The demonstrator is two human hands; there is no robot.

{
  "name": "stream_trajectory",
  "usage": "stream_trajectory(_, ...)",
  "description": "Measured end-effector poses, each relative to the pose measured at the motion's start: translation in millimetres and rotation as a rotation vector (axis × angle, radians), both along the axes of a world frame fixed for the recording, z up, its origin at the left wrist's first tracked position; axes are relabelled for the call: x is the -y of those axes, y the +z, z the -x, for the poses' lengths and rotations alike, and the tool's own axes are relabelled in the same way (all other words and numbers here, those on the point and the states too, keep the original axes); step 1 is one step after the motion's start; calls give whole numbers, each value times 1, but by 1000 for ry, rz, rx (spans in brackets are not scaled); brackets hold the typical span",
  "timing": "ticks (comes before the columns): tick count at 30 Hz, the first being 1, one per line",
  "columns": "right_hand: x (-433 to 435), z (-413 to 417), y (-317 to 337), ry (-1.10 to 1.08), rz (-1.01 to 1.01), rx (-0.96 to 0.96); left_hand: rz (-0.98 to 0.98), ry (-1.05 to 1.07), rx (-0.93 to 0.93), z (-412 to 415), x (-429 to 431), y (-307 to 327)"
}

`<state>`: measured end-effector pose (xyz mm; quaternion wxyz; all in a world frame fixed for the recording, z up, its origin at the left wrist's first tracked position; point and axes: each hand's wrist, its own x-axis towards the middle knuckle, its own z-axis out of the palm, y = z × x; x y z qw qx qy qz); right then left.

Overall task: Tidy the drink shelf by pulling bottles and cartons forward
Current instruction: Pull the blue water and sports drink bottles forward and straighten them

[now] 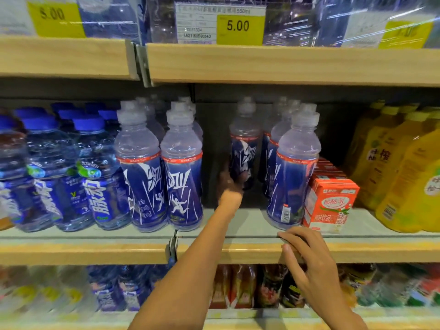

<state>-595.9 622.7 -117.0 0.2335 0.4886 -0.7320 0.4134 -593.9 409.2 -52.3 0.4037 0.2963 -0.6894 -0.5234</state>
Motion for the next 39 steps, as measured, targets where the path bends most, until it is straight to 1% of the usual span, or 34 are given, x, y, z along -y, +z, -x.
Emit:
stream_trajectory(2,0,-1,0,-5,6,13,14,45,95,-22,-16,-3)
stream_trajectory(5,2,-3,-2,-20,22,8,96,97,92,-56,-36,-2)
stream_trajectory(7,4,-5,-2,-32,38,11,163,58,96,-77,-48,-2)
stream_trajectory(10,5,-6,0,-37,45,22,171,0,81,-98,-60,-4)
stream_trajectory(13,3,-7,1,-32,23,36,177,-35,89,-106,-63,-3)
stream_trajectory(18,3,-11,11,-10,26,126,231,-49,133,-110,-67,9)
stream_trajectory(20,7,-16,21,30,64,167,261,-20,86,-106,-69,24)
stream_trajectory(24,24,-31,37,110,103,281,252,88,-83,-85,-66,69)
stream_trajectory(26,32,-39,41,147,104,348,257,124,-83,-74,-65,86)
stream_trajectory(29,39,-43,39,153,130,452,243,153,-90,-67,-71,92)
stream_trajectory(31,39,-40,42,167,152,519,299,181,-204,-76,-78,90)
stream_trajectory(33,37,-37,49,260,137,605,325,120,-360,-90,-86,90)
stream_trajectory(34,35,-36,54,339,101,665,287,57,-428,-97,-89,91)
stream_trajectory(36,31,-37,61,501,13,781,100,-94,-511,-106,-90,92)
stream_trajectory(39,23,-38,68,689,-70,881,-223,-375,-466,-114,-82,95)
